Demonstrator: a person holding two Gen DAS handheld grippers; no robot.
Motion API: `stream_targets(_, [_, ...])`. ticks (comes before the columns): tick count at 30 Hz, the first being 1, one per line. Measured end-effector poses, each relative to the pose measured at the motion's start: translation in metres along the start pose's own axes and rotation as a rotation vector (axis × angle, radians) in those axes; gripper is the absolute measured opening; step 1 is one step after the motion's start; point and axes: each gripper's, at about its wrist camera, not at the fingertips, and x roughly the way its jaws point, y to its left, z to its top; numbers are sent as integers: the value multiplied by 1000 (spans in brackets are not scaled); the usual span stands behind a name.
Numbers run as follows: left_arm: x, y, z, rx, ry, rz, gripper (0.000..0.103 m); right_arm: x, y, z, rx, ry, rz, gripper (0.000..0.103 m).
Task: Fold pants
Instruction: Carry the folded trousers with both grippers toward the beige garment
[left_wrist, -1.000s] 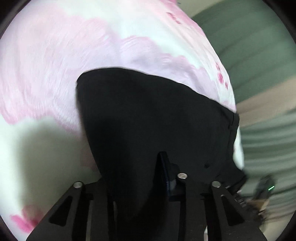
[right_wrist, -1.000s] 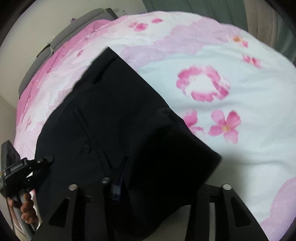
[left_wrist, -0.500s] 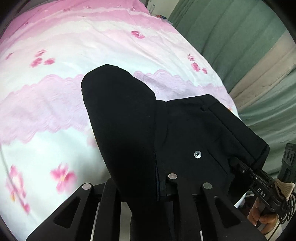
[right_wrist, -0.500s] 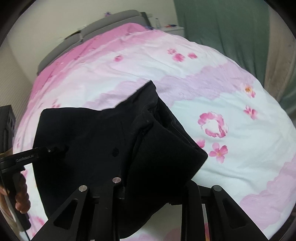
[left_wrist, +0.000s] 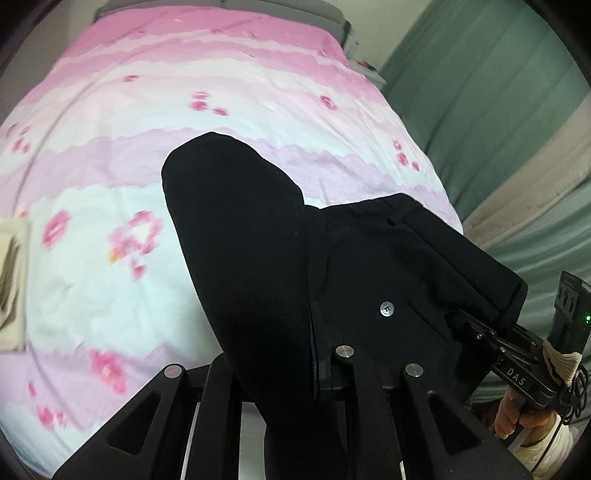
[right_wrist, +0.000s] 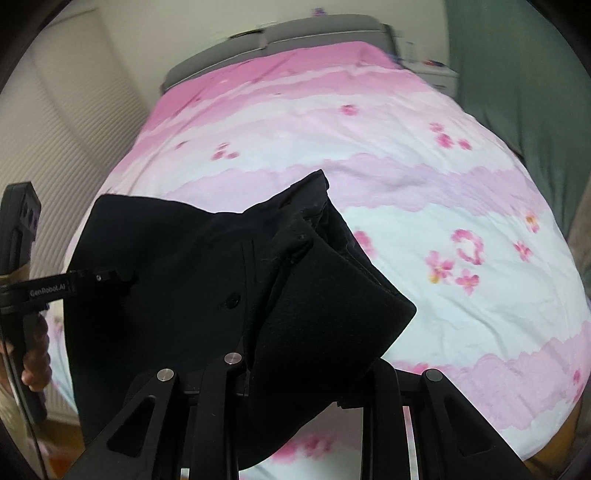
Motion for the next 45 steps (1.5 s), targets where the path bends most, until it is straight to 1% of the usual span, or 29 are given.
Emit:
stream_targets(1, [-11, 7, -6, -10, -15, 6, 14, -2, 6, -2, -10, 4, 9, 26])
stream_targets(4, [-43, 30, -23, -17, -53, 27, 14, -11, 41, -8, -54, 2, 32, 26])
stream_targets(6, [-62, 45, -31, -13, -74, 31, 14, -17, 70, -12, -96, -9, 42, 26])
stream_targets(8, [-85, 66, -39, -12, -96, 24, 14, -23, 99, -17, -112, -22, 52, 26])
stream_targets(10, [-108, 89, -46, -8, -110, 17, 14, -26, 123, -20, -110, -35, 53, 26])
stream_targets(11, [-115, 97, -47, -3, -116, 18, 14, -31, 143, -26, -111, -45, 46, 26])
stream_targets(13, [-131, 122, -53, 2, -129, 21, 14, -35, 170, -31, -105, -64, 43, 26])
stream_targets(14, [-140, 134, -55, 0, -138, 23, 14, -40, 190, -36, -100, -81, 45, 26])
stream_targets(15, [-147, 141, -61, -3, -142, 23, 14, -43, 207, -41, -100, -92, 46, 26])
stream_targets(16, [-157, 157, -68, -10, -143, 25, 14, -43, 216, -43, -101, -97, 47, 26])
stream_targets(19, [-170, 183, -78, -40, -147, 36, 14, -44, 255, -50, -116, -101, 54, 26])
stream_targets(22, [-188, 222, -92, -87, -153, 50, 14, -39, 290, -54, -163, -83, 75, 26])
stream_targets(28, [-210, 281, -106, -198, -169, 97, 14, -16, 330, -51, -212, -46, 151, 26])
stream_targets(31, [-220, 309, -109, -238, -188, 125, 14, 1, 354, -45, -249, -17, 201, 26])
stream_targets(33, [-228, 331, -113, -258, -192, 131, 14, 9, 373, -44, -277, -10, 214, 26])
stream_targets(36, [-236, 363, -113, -261, -183, 136, 14, 23, 402, -41, -299, 5, 229, 26])
stream_targets(39, [-238, 398, -102, -233, -161, 129, 14, 38, 432, -41, -306, 14, 235, 26])
stream_targets(41, [-242, 425, -95, -211, -133, 122, 14, 48, 455, -42, -294, 17, 228, 26])
stream_targets(45, [-244, 479, -67, -134, -97, 114, 14, 76, 502, -43, -213, 32, 204, 26])
